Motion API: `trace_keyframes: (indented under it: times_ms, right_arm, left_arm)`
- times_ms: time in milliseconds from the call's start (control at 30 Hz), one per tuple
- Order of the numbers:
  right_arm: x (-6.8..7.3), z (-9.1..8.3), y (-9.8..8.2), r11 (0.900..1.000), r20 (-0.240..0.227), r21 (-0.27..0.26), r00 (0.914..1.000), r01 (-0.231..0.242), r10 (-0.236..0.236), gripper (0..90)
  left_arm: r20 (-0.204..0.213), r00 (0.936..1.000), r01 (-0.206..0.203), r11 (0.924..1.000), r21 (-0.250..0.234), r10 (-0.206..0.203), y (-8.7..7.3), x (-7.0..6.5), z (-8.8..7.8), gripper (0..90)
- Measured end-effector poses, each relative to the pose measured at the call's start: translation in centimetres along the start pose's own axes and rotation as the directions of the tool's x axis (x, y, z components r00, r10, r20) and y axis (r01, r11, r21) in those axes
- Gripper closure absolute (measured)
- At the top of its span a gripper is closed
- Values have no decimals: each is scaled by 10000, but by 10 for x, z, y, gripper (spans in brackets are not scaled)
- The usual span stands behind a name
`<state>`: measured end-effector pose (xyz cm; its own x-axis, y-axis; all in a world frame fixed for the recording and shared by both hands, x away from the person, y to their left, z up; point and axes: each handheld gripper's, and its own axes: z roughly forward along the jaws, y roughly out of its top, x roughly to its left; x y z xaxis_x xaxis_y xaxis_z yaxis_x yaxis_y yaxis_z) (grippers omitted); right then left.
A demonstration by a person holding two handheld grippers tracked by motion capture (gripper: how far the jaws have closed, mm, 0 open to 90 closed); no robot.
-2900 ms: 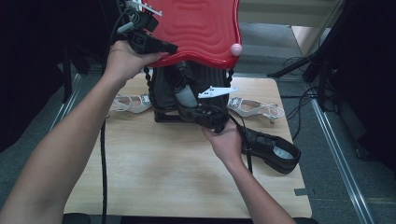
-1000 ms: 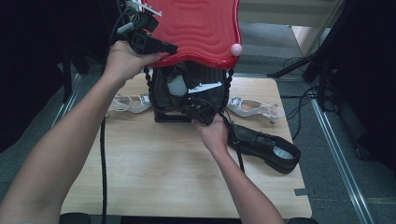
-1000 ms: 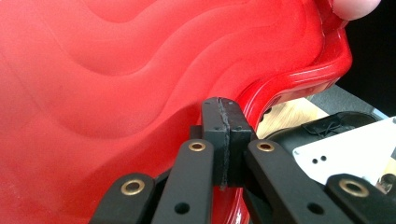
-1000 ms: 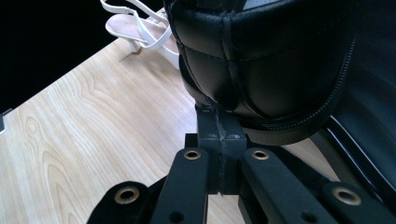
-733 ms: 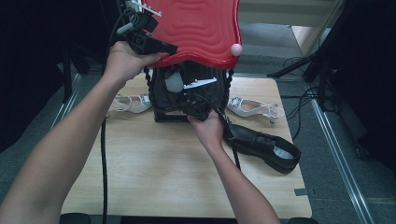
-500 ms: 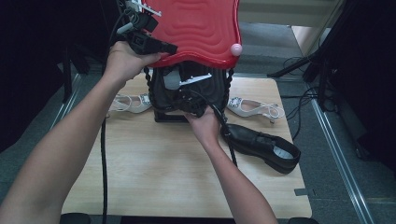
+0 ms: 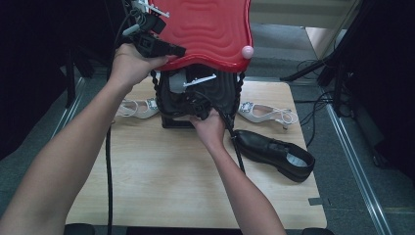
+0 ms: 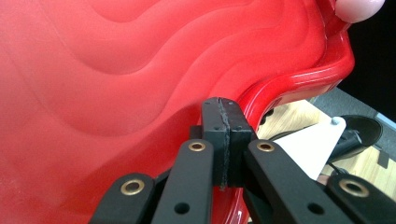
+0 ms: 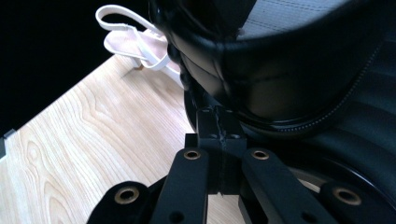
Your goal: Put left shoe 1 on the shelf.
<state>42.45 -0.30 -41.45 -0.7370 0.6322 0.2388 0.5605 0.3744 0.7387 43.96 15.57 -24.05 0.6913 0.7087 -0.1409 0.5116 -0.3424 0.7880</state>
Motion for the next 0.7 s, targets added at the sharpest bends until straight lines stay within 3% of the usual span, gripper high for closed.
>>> trace_keyframes:
  times_ms: [367,500,633,700]
  right_arm:
    - [1,-15,-14,9993,-608,-383,9981,-48,25,900]
    - [7,-26,-24,9981,-800,-556,9964,253,-297,900]
    - [7,-39,-36,9972,-889,-432,9940,607,-644,900]
    - [3,-44,-42,9977,-997,-390,9933,546,-582,900]
  left_arm:
    - [207,9991,383,9992,-110,-381,0,3,0,900]
    - [444,9978,518,9971,-553,-494,3,0,-8,900]
    - [500,9986,168,9984,-545,-140,1,-8,-19,900]
    - [687,9976,30,9986,-524,6,-2,-13,-24,900]
